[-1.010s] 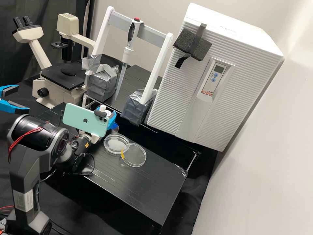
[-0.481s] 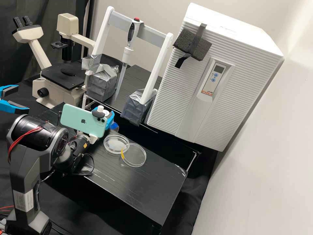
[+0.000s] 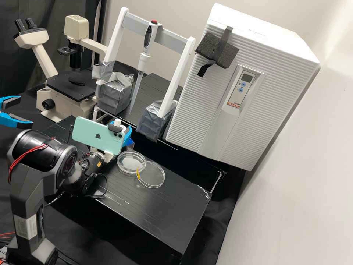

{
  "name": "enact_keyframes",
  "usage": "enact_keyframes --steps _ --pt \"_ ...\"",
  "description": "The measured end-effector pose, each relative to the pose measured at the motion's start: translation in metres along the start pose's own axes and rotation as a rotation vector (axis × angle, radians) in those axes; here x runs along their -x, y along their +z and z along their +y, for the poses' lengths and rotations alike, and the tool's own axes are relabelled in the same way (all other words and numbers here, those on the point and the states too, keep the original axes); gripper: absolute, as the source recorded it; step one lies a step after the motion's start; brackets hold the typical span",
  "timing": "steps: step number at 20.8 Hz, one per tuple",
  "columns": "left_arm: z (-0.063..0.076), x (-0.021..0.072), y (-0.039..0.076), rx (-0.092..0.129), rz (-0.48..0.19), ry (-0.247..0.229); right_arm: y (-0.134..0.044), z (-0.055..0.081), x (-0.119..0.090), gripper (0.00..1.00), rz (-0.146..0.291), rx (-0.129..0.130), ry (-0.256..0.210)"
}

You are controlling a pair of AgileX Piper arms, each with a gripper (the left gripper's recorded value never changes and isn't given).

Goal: Close the bottle

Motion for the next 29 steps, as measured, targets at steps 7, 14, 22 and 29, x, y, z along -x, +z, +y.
enact_keyframes --steps 7,14,22,29 --pt "0.0 0.0 0.0 0.0 0.0 0.0 0.0021 0.0025 0.0001 0.0 -0.008 0.003 0.005" --pt "0.0 0.0 0.0 0.0 0.0 0.0 0.0065 0.0086 0.0009 0.0 -0.027 0.003 0.028" --pt "0.0 0.0 0.0 0.0 0.0 0.0 0.0067 0.0088 0.0009 0.0 -0.028 0.003 0.028" --pt "0.0 0.0 0.0 0.0 0.0 0.0 -0.001 0.001 0.001 0.0 -0.001 -0.001 0.001"
